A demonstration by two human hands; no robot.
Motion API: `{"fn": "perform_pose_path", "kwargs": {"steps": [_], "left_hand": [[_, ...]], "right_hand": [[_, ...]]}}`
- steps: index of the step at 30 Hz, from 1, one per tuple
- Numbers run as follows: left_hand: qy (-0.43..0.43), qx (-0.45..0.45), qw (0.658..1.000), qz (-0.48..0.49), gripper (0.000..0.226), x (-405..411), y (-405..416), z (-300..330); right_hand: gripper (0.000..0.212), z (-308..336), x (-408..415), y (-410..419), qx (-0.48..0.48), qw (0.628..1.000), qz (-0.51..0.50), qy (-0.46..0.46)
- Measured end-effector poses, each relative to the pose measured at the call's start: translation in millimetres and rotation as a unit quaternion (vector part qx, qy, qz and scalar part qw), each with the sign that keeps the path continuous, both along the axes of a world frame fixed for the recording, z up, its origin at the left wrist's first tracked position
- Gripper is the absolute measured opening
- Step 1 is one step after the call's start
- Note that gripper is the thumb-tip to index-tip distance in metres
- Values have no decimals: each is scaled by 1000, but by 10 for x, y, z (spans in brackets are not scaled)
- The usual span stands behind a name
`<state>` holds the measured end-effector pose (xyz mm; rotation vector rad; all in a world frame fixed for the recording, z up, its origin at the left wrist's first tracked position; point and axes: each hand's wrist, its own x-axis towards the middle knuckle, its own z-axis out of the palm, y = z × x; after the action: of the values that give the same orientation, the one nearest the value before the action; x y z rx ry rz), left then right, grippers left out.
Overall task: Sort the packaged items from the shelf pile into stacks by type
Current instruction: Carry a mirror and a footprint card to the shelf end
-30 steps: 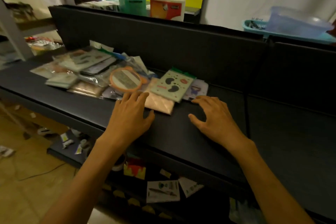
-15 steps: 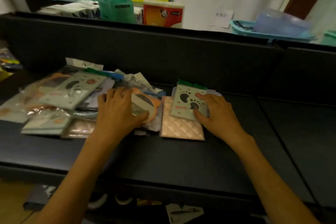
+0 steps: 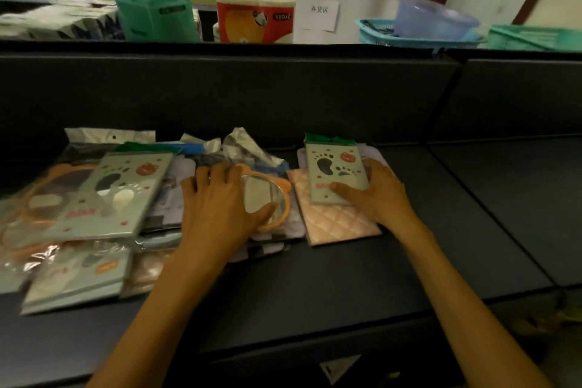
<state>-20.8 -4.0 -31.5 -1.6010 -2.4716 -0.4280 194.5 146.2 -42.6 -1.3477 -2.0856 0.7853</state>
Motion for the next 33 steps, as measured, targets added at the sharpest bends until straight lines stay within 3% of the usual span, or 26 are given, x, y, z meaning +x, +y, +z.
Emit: {"fn": "perform_pose_path", "kwargs": {"steps": [5, 10, 18, 22, 26, 30, 33], "left_hand": [[-11, 8, 1000, -11, 79, -26, 3, -23], [-39, 44, 998, -13, 77, -21, 46, -40], [-164, 159, 971, -71, 92, 6, 13, 62], [-318, 205, 925, -43, 98, -44, 3, 167], [-397, 210, 890, -82, 55, -17, -2, 186], [-493, 200, 833, -153, 44, 111, -29, 214], [-583, 190, 775, -153, 42, 265, 28, 190]], "right_hand": [[69, 31, 64, -32, -24, 991, 17, 129], [72, -16, 117, -54, -62, 972, -29, 226], [47, -31, 182, -81, -94, 945, -31, 311], [47, -25, 218, -113, -94, 938, -21, 333], [43, -32, 319, -184, -83, 932, -30, 350], [41, -45, 517, -256, -61, 928, -46, 365], [40, -80, 748, -319, -52, 925, -60, 371]]}}
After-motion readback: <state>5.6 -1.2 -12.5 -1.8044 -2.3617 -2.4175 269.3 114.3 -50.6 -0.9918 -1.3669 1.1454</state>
